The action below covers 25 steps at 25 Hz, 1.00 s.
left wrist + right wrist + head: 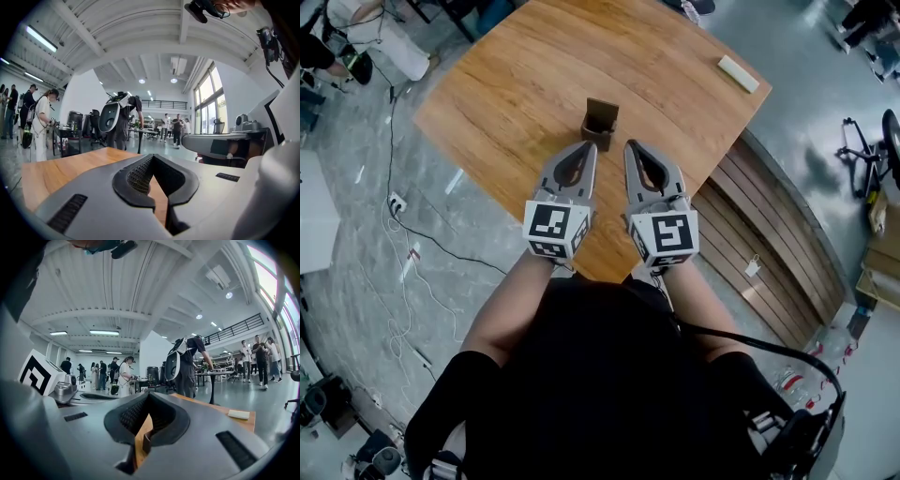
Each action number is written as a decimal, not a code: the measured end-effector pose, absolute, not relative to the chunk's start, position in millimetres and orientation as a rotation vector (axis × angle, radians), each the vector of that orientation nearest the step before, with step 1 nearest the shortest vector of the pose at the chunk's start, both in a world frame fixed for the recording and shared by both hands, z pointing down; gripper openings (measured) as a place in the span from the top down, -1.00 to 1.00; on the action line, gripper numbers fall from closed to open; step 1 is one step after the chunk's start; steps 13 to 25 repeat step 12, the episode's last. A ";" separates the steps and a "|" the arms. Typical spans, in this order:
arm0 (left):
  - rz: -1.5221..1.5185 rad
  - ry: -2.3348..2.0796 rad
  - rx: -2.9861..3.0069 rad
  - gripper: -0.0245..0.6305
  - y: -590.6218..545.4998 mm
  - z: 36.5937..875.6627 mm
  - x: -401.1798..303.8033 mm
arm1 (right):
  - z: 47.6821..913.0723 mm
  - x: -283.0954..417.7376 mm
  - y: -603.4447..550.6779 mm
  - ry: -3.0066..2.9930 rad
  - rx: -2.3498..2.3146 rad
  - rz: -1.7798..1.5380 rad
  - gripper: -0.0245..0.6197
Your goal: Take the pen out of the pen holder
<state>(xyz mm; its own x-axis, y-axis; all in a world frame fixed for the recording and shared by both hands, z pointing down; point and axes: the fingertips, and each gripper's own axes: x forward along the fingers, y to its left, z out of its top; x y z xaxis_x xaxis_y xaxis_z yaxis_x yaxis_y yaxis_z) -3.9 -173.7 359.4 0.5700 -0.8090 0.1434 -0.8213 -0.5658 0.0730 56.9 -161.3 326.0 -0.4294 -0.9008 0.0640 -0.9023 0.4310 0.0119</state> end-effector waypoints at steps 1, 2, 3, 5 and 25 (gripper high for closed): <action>0.142 -1.391 2.668 0.93 -174.2 358.9 -3.3 | 324.6 57.0 -161.7 -2.608 1.643 0.031 0.88; 0.144 -1.391 2.669 0.93 -174.3 358.9 -3.0 | 323.6 56.9 -161.7 -2.610 1.643 0.029 0.88; 0.146 -1.389 2.667 0.93 -173.7 359.4 -2.9 | 323.3 56.6 -161.1 -2.612 1.642 0.030 0.88; 0.150 -1.385 2.664 0.93 -173.6 359.8 -2.4 | 323.3 55.6 -160.7 -2.614 1.638 0.035 0.88; 0.159 -1.377 2.668 0.93 -181.6 364.5 -1.8 | 326.6 53.1 -169.6 -2.617 1.633 0.032 0.88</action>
